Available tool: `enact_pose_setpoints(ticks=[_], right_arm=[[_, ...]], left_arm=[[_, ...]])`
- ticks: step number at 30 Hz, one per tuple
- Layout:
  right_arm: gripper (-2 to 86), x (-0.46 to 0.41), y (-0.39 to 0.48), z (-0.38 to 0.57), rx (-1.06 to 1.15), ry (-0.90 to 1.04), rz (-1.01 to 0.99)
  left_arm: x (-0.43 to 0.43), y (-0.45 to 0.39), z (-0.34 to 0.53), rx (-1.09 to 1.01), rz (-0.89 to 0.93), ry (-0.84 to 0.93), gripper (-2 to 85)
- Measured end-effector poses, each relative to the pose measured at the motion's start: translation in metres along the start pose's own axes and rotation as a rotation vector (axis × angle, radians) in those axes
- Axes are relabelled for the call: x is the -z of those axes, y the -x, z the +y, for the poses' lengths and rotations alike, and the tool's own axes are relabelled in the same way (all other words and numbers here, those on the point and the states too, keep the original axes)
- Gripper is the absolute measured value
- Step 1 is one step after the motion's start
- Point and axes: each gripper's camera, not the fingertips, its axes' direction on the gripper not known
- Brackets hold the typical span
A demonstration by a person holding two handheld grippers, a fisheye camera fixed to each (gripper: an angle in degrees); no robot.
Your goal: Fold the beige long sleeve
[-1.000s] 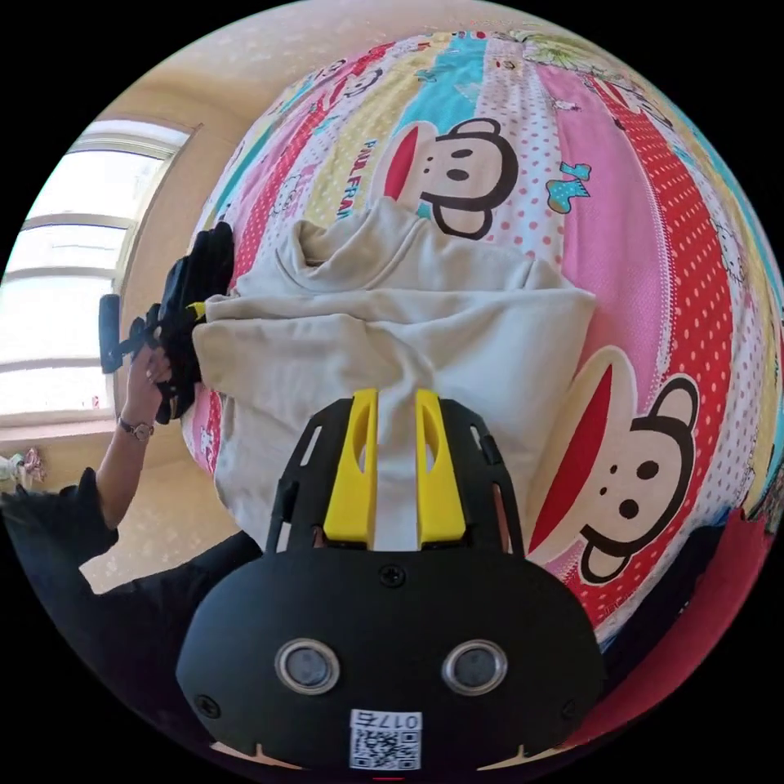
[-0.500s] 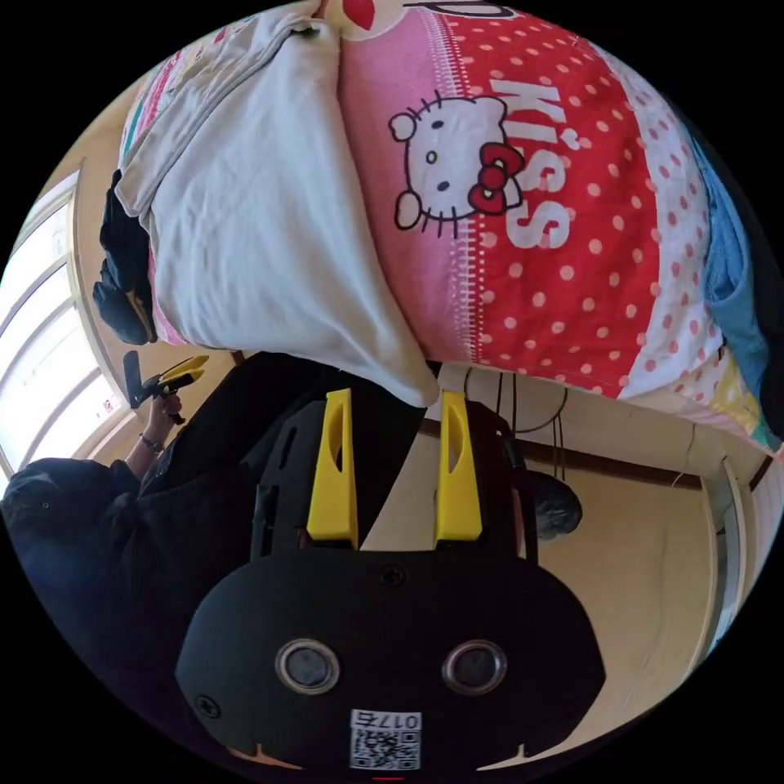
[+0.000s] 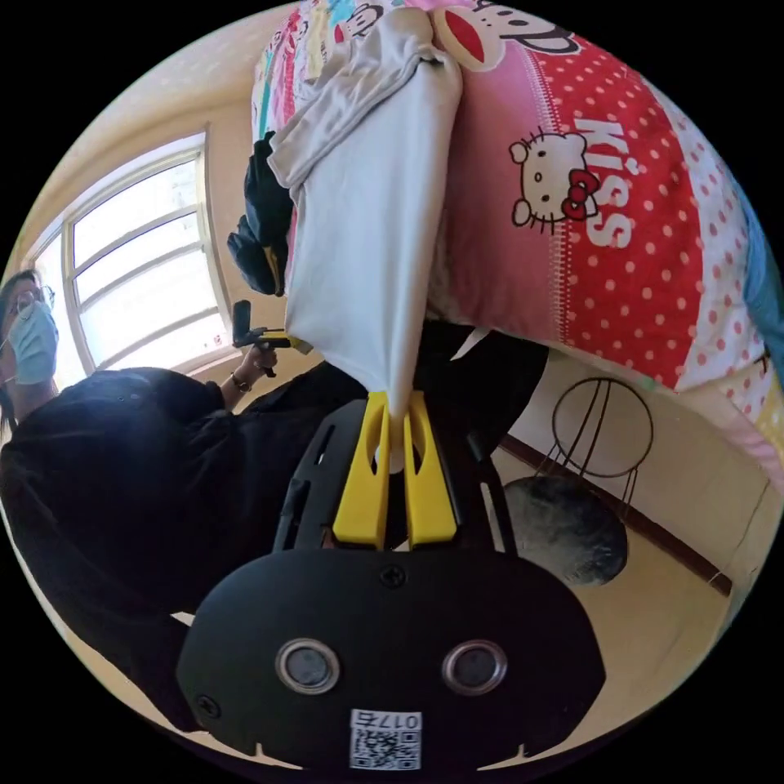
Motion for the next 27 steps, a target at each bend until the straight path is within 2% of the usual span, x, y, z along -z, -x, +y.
enact_pose_setpoints(ticks=[2,4,6,9,10,13,15,18,20,22,24,27], right_arm=[[2.6,0.009,0.01,0.023,0.017,0.06,-0.021],[2.2,0.023,0.011,0.035,0.05,0.039,-0.175],[1.7,0.064,0.013,0.024,0.142,-0.161,-0.414],[1.3,0.111,0.028,-0.04,0.298,-0.318,-0.48],[1.3,0.12,0.03,-0.057,0.319,-0.344,-0.474],[1.6,0.155,0.034,-0.162,0.359,-0.425,-0.425],[2.4,0.166,0.029,-0.244,0.283,-0.439,-0.314],[6.7,0.168,0.034,-0.299,0.15,-0.47,-0.151],[10.0,0.165,0.053,-0.3,0.131,-0.524,-0.078],[11.5,0.151,0.079,-0.292,0.159,-0.543,0.009],[11.7,0.12,0.107,-0.277,0.179,-0.551,0.153],[9.5,0.072,0.125,-0.264,0.176,-0.529,0.379]], left_arm=[[0.0,-0.006,0.013,0.05,0.063,0.025,0.2],[0.001,0.001,0.02,0.11,0.241,-0.027,0.2],[0.022,0.016,0.01,0.149,0.484,-0.264,0.3],[0.063,0.021,-0.046,0.022,0.565,-0.471,0.7],[0.072,0.02,-0.063,-0.009,0.543,-0.489,0.8],[0.111,0.022,-0.149,-0.062,0.307,-0.583,2.4],[0.13,0.034,-0.2,-0.006,0.21,-0.742,5.3],[0.141,0.041,-0.227,0.048,0.13,-0.844,10.1],[0.135,0.031,-0.223,0.056,0.073,-0.902,11.1],[0.115,0.015,-0.225,0.037,-0.043,-0.887,10.8],[0.073,0.002,-0.247,0.063,-0.232,-0.727,10.8],[0.016,0.015,-0.27,0.194,-0.41,-0.537,12.4]])
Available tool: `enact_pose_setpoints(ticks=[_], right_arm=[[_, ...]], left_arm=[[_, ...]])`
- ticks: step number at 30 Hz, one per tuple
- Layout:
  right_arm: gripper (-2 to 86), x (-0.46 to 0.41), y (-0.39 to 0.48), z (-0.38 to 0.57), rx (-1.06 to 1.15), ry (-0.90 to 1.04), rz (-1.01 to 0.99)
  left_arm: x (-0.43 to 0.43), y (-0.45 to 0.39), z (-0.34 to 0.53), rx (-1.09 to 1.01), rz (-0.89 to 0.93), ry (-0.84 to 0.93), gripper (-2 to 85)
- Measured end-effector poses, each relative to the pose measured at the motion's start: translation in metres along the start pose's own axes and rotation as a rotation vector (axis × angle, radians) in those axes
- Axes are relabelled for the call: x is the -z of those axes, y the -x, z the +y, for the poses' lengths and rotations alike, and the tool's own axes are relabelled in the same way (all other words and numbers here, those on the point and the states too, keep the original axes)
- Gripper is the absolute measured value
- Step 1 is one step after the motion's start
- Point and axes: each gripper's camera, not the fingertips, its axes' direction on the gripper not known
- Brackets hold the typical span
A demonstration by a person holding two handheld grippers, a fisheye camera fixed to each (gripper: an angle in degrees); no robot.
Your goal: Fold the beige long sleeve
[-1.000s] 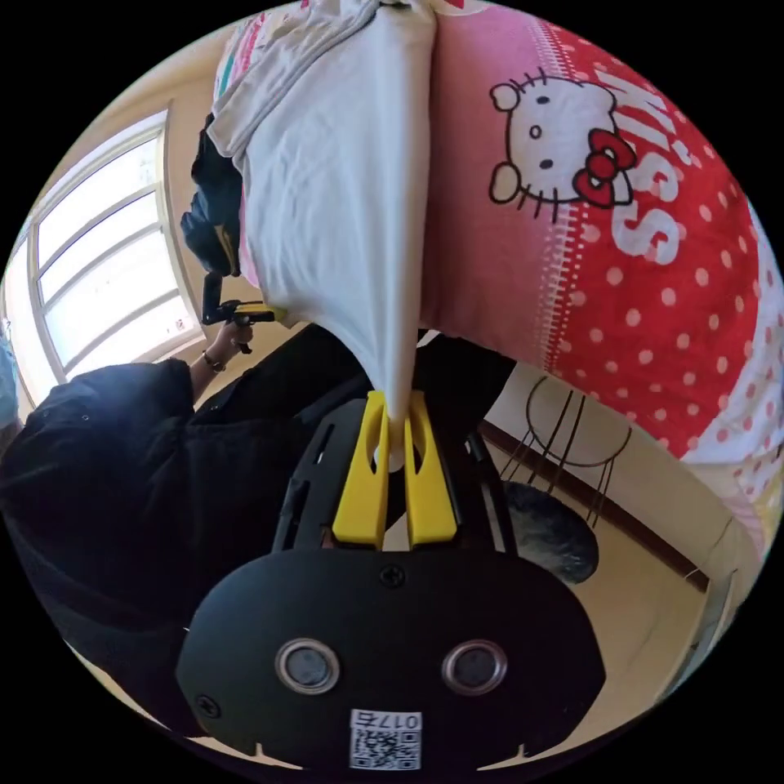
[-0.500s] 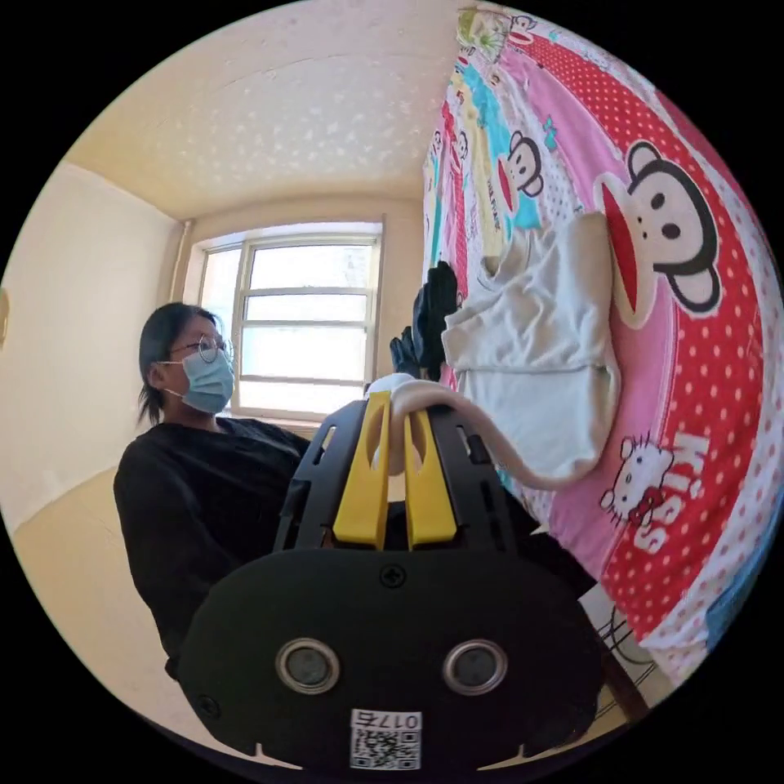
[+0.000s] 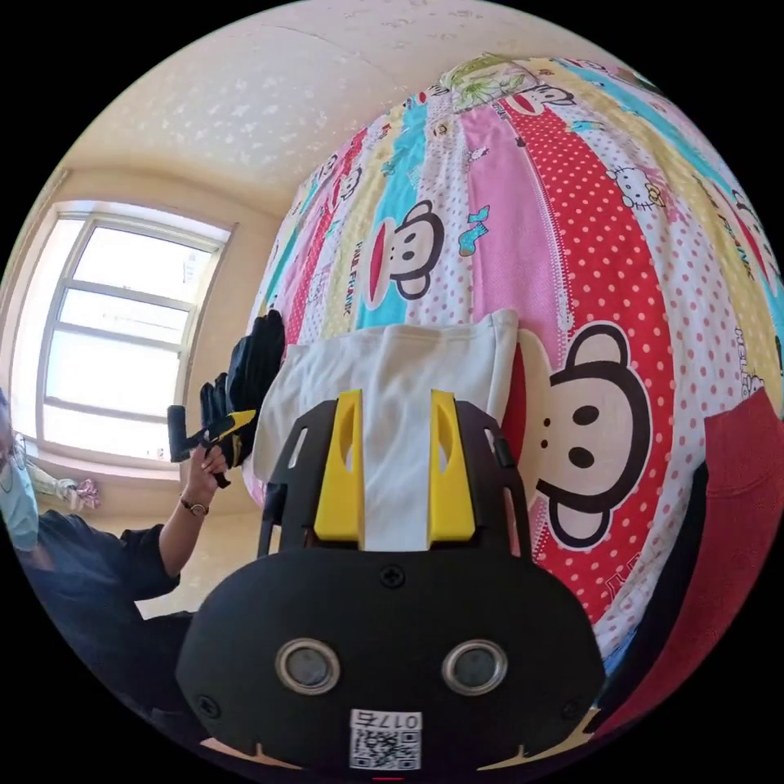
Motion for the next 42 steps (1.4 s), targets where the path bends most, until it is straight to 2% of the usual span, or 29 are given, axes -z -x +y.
enact_pose_setpoints(ticks=[1,2,3,4,6,8,11,13,15,17,20,22,24,26,30,31,33,35,38,40,42], right_arm=[[8.8,-0.011,0.003,0.003,0.009,0.054,0.063],[6.3,-0.039,0.003,0.009,-0.001,0.203,0.237],[4.4,-0.054,0.003,0.018,0.001,0.275,0.323],[3.9,-0.051,0.007,0.022,-0.01,0.248,0.318],[2.1,-0.019,0.048,0.038,-0.049,0.058,0.397],[1.4,-0.006,0.105,0.054,0.068,-0.093,0.398],[0.9,-0.029,0.181,0.079,0.233,-0.196,0.234],[0.7,-0.07,0.207,0.084,0.286,-0.133,0.177],[0.7,-0.159,0.211,0.083,0.266,0.21,0.244],[0.6,-0.151,0.213,0.092,0.297,0.162,0.243],[0.6,-0.107,0.201,0.104,0.265,0.228,0.233],[0.6,-0.073,0.183,0.128,0.215,0.2,0.182],[0.7,-0.035,0.151,0.168,0.087,0.204,0.074],[0.8,-0.012,0.127,0.2,-0.038,0.199,-0.009],[1.2,0.024,0.089,0.262,-0.254,0.161,-0.171],[1.3,0.028,0.085,0.267,-0.28,0.158,-0.192],[2.0,0.048,0.078,0.282,-0.336,0.085,-0.297],[3.3,0.058,0.074,0.287,-0.36,0.044,-0.377],[8.2,0.063,0.068,0.293,-0.412,0.0,-0.53],[11.3,0.066,0.063,0.299,-0.459,-0.069,-0.654],[15.3,0.067,0.053,0.309,-0.558,-0.188,-0.818]], left_arm=[[-0.012,0.002,0.003,0.017,-0.04,0.046,12.1],[-0.023,0.007,0.013,0.037,-0.055,0.061,11.7],[-0.02,0.014,0.027,0.065,-0.023,0.016,11.3],[-0.015,0.018,0.035,0.091,-0.019,-0.009,11.5],[0.002,0.027,0.072,0.17,-0.052,-0.091,14.1],[0.004,0.028,0.1,0.182,-0.059,-0.109,15.7],[-0.015,0.047,0.134,0.286,0.13,-0.081,16.2],[-0.036,0.059,0.144,0.329,0.231,-0.075,15.8],[-0.061,0.065,0.139,0.329,0.291,-0.087,15.0],[-0.069,0.066,0.13,0.351,0.343,-0.104,13.4],[-0.055,0.035,0.114,0.208,0.442,-0.193,5.9],[-0.041,-0.011,0.1,0.006,0.468,-0.199,5.3],[-0.036,-0.093,0.091,-0.267,0.43,-0.158,5.1],[-0.05,-0.149,0.092,-0.421,0.461,-0.117,5.1],[-0.129,-0.238,0.1,-0.553,0.559,0.154,6.6],[-0.134,-0.243,0.102,-0.569,0.577,0.172,7.6],[-0.129,-0.241,0.114,-0.612,0.669,0.102,9.8],[-0.124,-0.219,0.117,-0.543,0.601,0.035,10.4],[-0.13,-0.153,0.114,-0.242,0.383,-0.049,15.1],[-0.151,-0.114,0.11,-0.079,0.372,-0.011,18.7],[-0.21,-0.087,0.106,0.03,0.502,0.195,20.6]])
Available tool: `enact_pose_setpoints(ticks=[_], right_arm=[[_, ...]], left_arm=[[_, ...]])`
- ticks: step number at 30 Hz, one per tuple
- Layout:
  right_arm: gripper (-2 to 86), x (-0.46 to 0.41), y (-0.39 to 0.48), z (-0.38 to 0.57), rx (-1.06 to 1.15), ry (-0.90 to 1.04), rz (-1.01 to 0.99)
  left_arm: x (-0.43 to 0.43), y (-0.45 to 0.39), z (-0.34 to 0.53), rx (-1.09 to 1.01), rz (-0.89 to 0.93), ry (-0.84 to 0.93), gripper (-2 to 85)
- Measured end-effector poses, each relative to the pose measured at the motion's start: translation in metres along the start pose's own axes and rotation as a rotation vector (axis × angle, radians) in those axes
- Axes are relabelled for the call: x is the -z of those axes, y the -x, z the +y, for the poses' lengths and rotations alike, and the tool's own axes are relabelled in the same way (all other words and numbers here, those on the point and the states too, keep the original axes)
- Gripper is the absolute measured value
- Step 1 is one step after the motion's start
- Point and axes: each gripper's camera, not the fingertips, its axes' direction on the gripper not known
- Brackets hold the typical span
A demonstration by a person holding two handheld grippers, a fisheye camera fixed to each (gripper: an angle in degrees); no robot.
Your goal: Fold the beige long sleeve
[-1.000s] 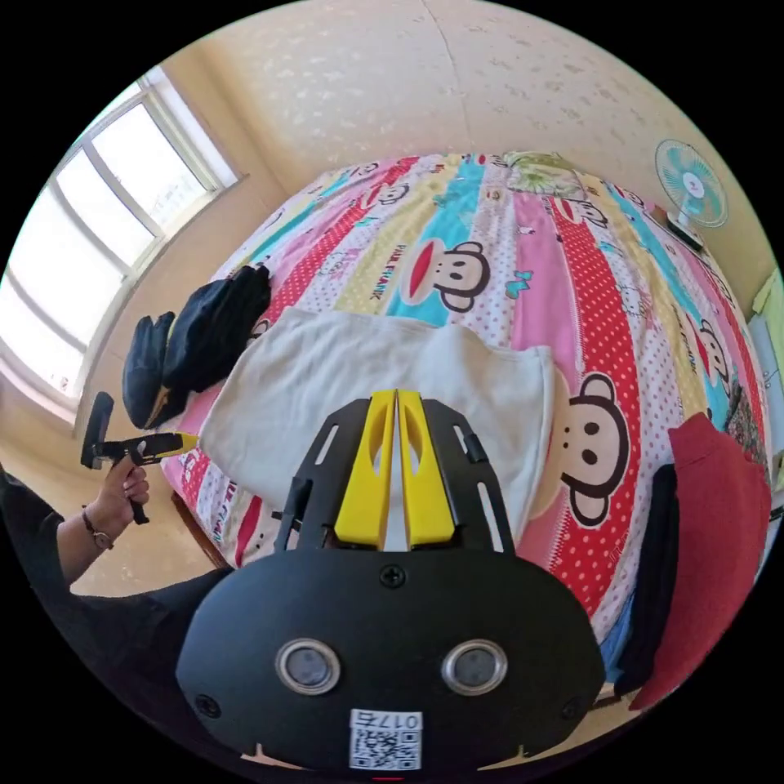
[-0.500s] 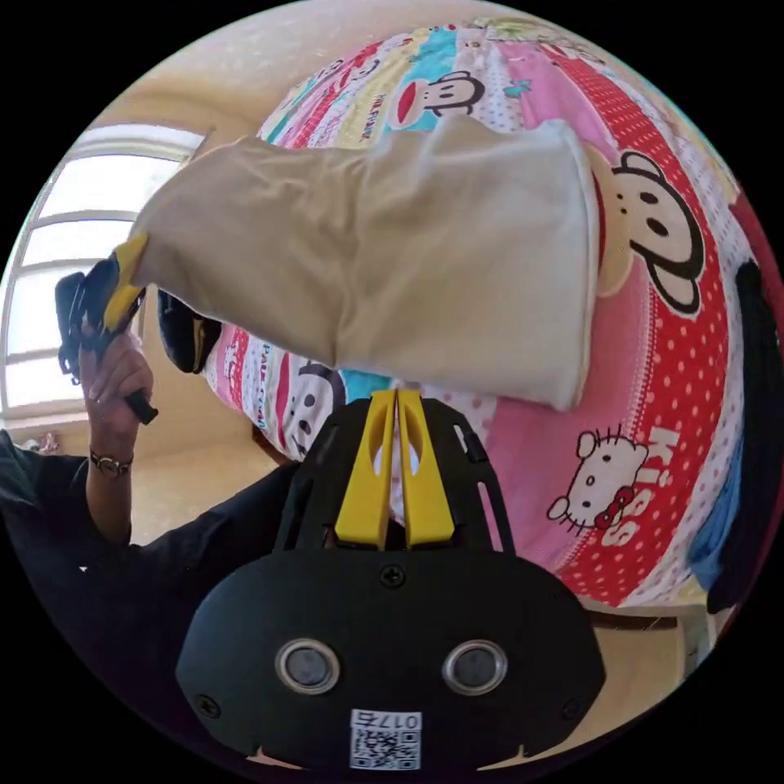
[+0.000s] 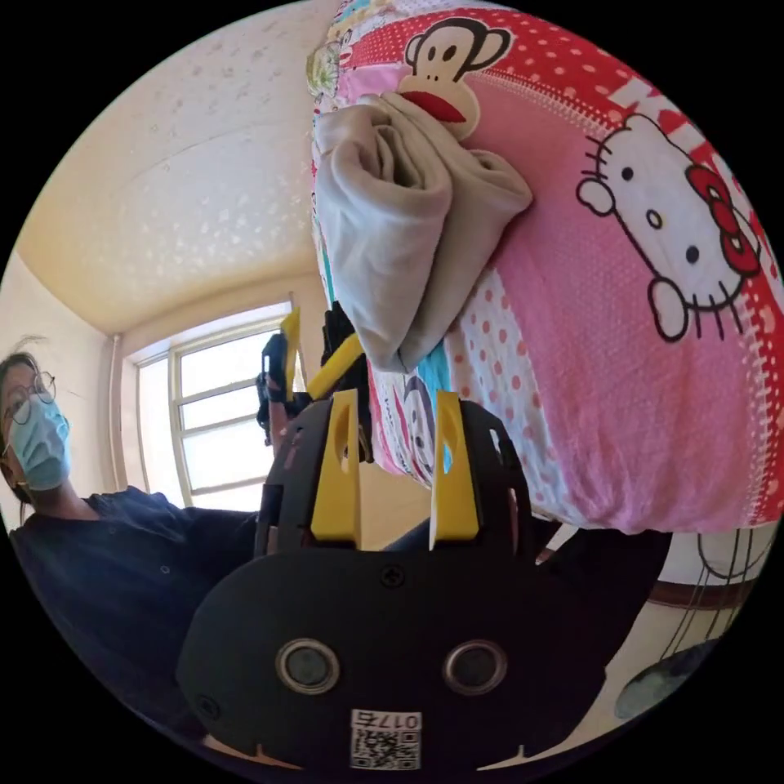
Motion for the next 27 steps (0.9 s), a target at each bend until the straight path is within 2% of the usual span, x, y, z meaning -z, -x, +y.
enact_pose_setpoints(ticks=[2,6,8,13,16,21,24,27], right_arm=[[18.3,0.007,-0.007,0.002,-0.064,-0.101,-0.127],[23.6,0.014,-0.021,0.004,-0.214,-0.325,-0.358],[23.5,0.01,-0.018,-0.001,-0.24,-0.347,-0.425],[15.7,-0.003,0.035,-0.028,-0.101,-0.218,-0.637],[13.7,0.022,0.119,-0.032,0.076,-0.168,-0.6],[13.0,0.112,0.275,-0.034,0.381,-0.081,-0.536],[12.9,0.173,0.324,-0.024,0.418,-0.078,-0.369],[12.7,0.231,0.322,-0.013,0.36,-0.149,-0.247]], left_arm=[[-0.029,0.02,-0.003,0.07,0.077,0.091,20.2],[-0.029,0.003,0.006,0.058,0.021,0.144,12.2],[-0.02,-0.019,0.017,0.011,0.083,0.14,8.9],[0.005,-0.107,0.042,-0.133,0.044,0.089,7.5],[0.019,-0.174,0.049,-0.24,0.093,0.062,7.3],[0.008,-0.314,0.076,-0.485,0.201,0.086,7.7],[-0.028,-0.366,0.088,-0.533,0.201,0.204,9.7],[-0.044,-0.383,0.109,-0.519,0.199,0.243,10.0]])
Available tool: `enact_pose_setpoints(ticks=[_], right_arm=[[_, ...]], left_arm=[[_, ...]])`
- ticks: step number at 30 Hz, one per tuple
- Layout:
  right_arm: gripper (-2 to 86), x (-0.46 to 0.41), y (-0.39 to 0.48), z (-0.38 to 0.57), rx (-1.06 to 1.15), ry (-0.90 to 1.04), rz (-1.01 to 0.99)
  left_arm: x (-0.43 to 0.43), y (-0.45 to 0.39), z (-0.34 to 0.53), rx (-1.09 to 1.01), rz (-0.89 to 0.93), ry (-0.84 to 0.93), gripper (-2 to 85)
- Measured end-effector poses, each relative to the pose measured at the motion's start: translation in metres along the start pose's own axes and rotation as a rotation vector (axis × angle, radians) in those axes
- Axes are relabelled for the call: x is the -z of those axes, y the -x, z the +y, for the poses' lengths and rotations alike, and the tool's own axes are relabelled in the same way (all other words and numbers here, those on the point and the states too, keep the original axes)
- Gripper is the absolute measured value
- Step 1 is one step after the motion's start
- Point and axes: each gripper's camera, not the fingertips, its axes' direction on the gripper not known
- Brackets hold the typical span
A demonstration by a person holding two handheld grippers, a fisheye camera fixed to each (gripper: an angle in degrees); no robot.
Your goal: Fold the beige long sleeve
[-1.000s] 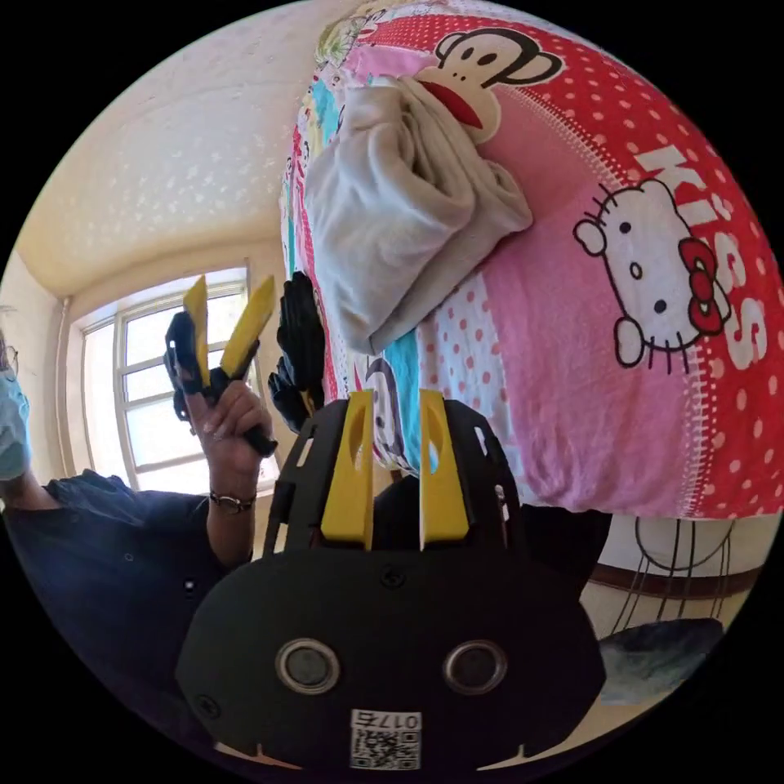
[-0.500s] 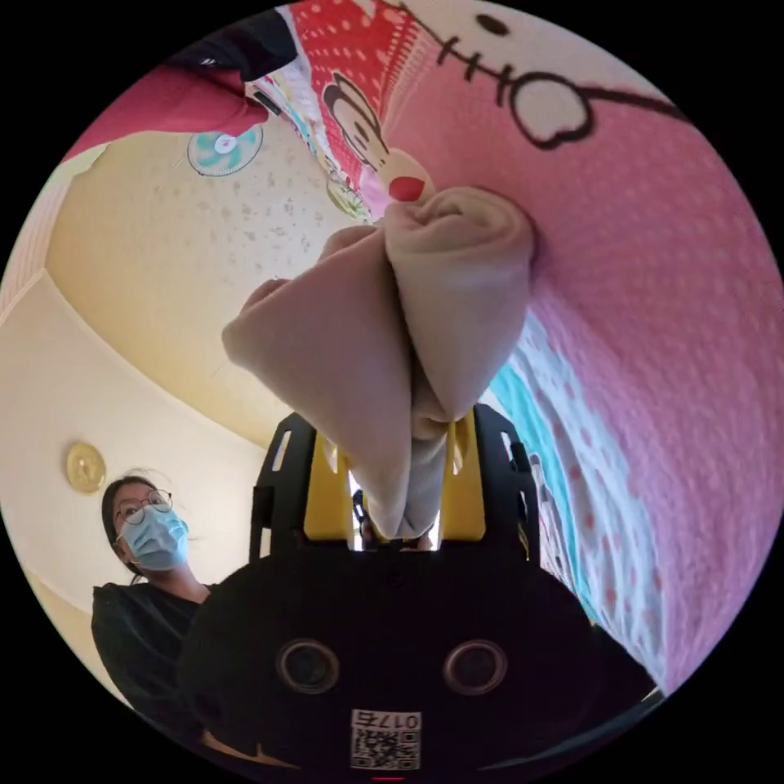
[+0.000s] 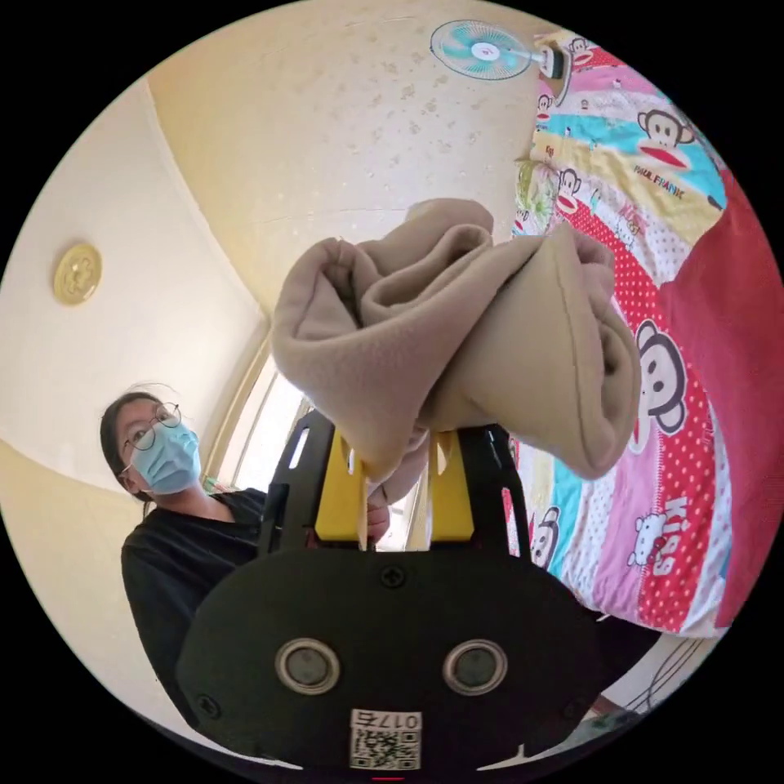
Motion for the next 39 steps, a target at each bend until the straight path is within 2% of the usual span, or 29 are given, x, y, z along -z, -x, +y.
enact_pose_setpoints(ticks=[2,4,6,10,16,23,29,32,36,39], right_arm=[[12.6,0.045,-0.016,0.009,-0.05,-0.098,0.076],[12.1,0.088,-0.048,0.021,-0.119,-0.181,0.231],[11.8,0.126,-0.102,0.048,-0.282,-0.254,0.46],[12.4,0.115,-0.136,0.079,-0.326,-0.231,0.537],[11.6,0.061,-0.121,0.121,-0.323,-0.334,0.603],[12.1,-0.04,-0.125,0.136,-0.298,-0.351,0.903],[10.3,-0.114,-0.163,0.146,-0.473,-0.356,1.119],[9.4,-0.149,-0.156,0.158,-0.469,-0.407,1.248],[7.3,-0.231,-0.126,0.168,-0.246,-0.47,1.357],[4.4,-0.31,-0.118,0.169,-0.069,-0.445,1.349]], left_arm=[[-0.003,-0.004,0.013,0.016,0.009,0.026,8.6],[-0.001,-0.003,0.028,0.041,-0.015,0.076,8.0],[0.017,0.007,0.054,0.134,-0.12,0.093,7.9],[0.066,0.017,0.094,0.306,-0.221,0.065,7.8],[0.148,-0.019,0.141,0.433,-0.399,-0.112,6.7],[0.183,-0.076,0.168,0.422,-0.469,-0.256,6.4],[0.212,-0.092,0.196,0.492,-0.453,-0.353,6.4],[0.243,-0.097,0.216,0.542,-0.492,-0.413,6.5],[0.3,-0.095,0.258,0.65,-0.536,-0.522,7.3],[0.349,-0.085,0.289,0.749,-0.569,-0.593,9.7]])
